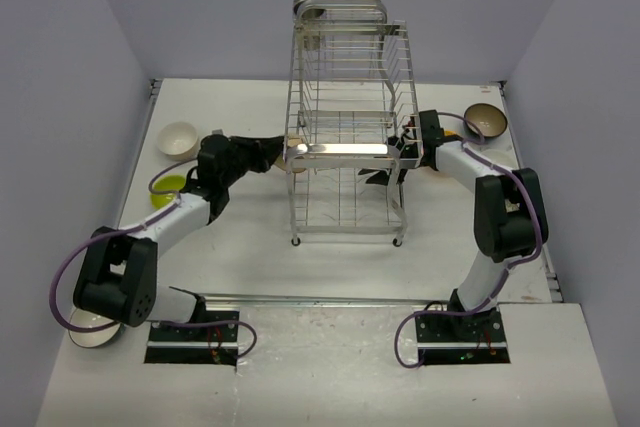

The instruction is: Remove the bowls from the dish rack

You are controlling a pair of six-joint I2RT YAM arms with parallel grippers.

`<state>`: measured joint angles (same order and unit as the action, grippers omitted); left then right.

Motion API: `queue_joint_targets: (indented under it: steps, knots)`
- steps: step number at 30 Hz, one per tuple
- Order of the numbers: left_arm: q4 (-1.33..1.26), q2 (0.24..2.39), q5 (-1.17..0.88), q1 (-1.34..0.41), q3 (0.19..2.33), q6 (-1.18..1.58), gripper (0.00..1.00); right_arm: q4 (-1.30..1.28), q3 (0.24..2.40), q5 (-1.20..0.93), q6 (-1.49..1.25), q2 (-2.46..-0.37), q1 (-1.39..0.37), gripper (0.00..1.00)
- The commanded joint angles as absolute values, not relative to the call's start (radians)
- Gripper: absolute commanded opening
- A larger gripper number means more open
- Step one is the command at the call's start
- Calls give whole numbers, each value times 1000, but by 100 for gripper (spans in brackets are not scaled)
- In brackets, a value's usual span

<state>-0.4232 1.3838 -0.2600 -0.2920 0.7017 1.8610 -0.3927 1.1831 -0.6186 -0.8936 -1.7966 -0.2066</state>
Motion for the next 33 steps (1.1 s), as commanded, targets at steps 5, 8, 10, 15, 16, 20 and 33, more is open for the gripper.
queue_joint_targets:
  steps: [5,8,10,15,16,20,33]
  knots:
    - [-379,1342,-382,-215,830,1781,0,-440,1186,-612,-839,-1727,-153,37]
    - [-296,1351,-420,-167,890,1723,0,-452,1187,-618,-835,-1717,-138,37]
    - [-169,1368,-449,-121,974,1630,0,-468,1193,-618,-833,-1712,-137,37]
    - [230,1471,-483,-26,1247,1379,0,-480,1195,-620,-831,-1678,-137,37]
    - [294,1503,-465,-18,1285,1302,0,-485,1195,-617,-824,-1675,-137,37]
    - [435,1548,-440,0,1402,1178,0,-511,1197,-604,-804,-1664,-133,37]
    - [830,1693,-269,41,1709,861,0,-586,1190,-557,-733,-1603,-132,37]
